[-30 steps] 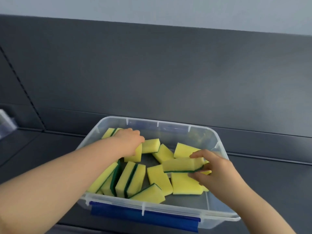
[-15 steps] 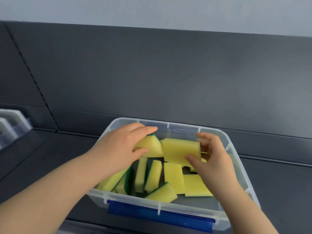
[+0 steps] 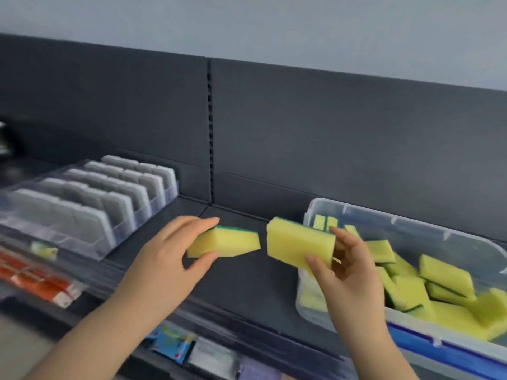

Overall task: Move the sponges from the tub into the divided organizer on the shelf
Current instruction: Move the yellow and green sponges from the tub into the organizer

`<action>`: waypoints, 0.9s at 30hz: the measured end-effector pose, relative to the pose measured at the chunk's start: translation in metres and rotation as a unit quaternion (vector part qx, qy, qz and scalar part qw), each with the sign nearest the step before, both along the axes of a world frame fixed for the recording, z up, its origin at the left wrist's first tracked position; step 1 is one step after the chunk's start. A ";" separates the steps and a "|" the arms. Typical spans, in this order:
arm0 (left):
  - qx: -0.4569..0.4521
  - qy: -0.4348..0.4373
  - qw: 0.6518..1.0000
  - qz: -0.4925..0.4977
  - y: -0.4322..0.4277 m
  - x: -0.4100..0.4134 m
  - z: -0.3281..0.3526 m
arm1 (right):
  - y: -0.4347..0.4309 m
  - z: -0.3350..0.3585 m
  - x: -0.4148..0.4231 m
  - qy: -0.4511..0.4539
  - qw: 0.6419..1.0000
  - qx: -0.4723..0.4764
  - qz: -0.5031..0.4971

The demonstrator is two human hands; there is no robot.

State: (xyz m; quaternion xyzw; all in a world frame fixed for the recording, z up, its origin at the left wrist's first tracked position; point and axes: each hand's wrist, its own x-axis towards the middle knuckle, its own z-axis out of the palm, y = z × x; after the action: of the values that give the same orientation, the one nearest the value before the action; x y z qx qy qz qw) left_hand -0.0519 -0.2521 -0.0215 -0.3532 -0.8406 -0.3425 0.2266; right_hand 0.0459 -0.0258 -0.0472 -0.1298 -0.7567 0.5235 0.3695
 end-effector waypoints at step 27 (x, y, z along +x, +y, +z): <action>-0.039 0.009 0.987 0.155 -0.277 -0.231 0.028 | -0.232 0.011 -0.263 0.044 0.991 -0.077 0.103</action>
State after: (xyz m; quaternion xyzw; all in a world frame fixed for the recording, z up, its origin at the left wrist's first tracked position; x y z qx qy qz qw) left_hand -0.2834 -0.5292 0.0061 -0.2303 -0.8958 -0.2667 0.2707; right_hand -0.2175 -0.2580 -0.0366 -0.0561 -0.7066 0.6204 0.3357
